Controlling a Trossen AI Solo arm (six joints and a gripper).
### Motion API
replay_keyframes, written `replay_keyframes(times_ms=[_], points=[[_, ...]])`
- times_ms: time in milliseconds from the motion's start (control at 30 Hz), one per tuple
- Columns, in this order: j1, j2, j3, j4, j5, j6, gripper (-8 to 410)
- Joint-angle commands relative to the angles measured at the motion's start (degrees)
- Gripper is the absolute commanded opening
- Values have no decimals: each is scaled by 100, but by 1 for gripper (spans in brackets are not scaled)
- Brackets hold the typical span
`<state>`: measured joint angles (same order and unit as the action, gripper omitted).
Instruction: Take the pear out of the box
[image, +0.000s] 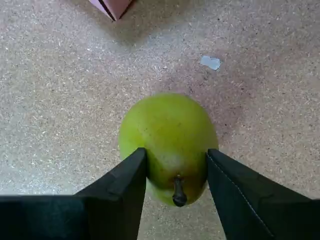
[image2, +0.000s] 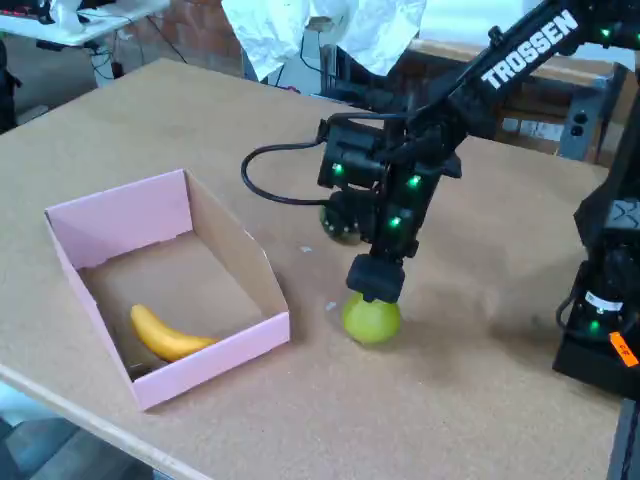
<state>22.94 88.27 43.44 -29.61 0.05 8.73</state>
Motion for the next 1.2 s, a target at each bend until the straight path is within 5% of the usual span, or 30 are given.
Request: replay_keyframes(times_ms=[0,400,867,1167], points=[[2,9,-2,37,-120,2,126],[2,11,-2,-79,-111,13,268],[4,9,212,-326,-116,2,272],[4,-57,1008,-1478,-111,-59,272]])
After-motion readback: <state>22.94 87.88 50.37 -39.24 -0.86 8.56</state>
